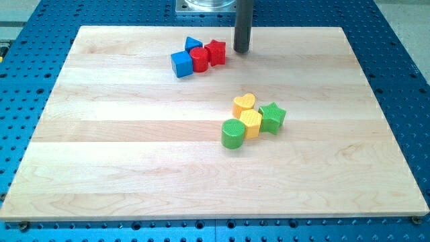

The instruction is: Place your arm to the right of red star

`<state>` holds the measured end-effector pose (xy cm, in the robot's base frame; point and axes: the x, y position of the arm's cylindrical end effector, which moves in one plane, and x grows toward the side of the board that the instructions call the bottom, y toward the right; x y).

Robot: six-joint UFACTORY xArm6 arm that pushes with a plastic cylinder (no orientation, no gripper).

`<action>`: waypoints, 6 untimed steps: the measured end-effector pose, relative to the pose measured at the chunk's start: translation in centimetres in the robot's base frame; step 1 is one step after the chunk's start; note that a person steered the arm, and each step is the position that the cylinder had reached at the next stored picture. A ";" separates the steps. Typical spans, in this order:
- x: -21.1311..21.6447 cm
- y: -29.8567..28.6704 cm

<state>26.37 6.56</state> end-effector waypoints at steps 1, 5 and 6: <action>0.0 0.1; 0.2 0.7; 0.0 0.7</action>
